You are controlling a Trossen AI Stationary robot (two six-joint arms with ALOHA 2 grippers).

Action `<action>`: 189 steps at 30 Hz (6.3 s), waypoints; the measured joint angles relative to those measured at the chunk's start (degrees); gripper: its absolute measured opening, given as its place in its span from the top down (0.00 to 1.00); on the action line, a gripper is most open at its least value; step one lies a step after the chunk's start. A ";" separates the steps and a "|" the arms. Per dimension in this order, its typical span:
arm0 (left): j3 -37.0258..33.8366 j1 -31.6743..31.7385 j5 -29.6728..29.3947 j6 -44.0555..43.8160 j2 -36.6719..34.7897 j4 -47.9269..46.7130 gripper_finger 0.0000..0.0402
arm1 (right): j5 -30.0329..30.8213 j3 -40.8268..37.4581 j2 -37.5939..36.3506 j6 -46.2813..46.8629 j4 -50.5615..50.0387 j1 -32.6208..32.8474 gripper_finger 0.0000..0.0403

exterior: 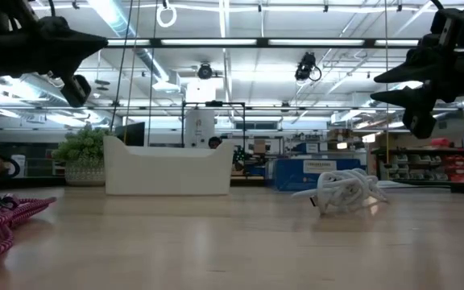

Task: Pick and place USB-C Cables
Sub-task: Put the light blue cable charger into the white bin

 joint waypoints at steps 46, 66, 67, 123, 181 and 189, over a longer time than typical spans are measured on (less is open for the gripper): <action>1.42 -0.04 -54.27 -7.01 0.00 -0.55 0.98 | 0.00 0.00 0.00 0.00 0.02 0.00 0.68; 10.89 -10.52 -14.93 -16.71 12.85 -9.12 0.98 | 0.00 0.00 0.01 0.00 0.01 0.00 0.68; 11.74 -11.13 -14.94 -16.03 13.99 -9.16 0.98 | 0.00 -0.01 0.00 0.00 0.02 0.00 0.68; 51.80 -36.71 -6.43 14.23 73.39 -55.03 0.59 | 0.00 0.00 -0.01 0.00 0.02 0.00 0.68; 51.98 -44.23 -2.32 7.87 89.87 -66.38 0.88 | 0.00 0.00 -0.01 0.00 0.02 0.00 0.68; 57.09 -43.71 -2.16 7.72 89.88 -72.40 0.88 | 0.00 -0.01 0.01 0.00 0.03 0.00 0.68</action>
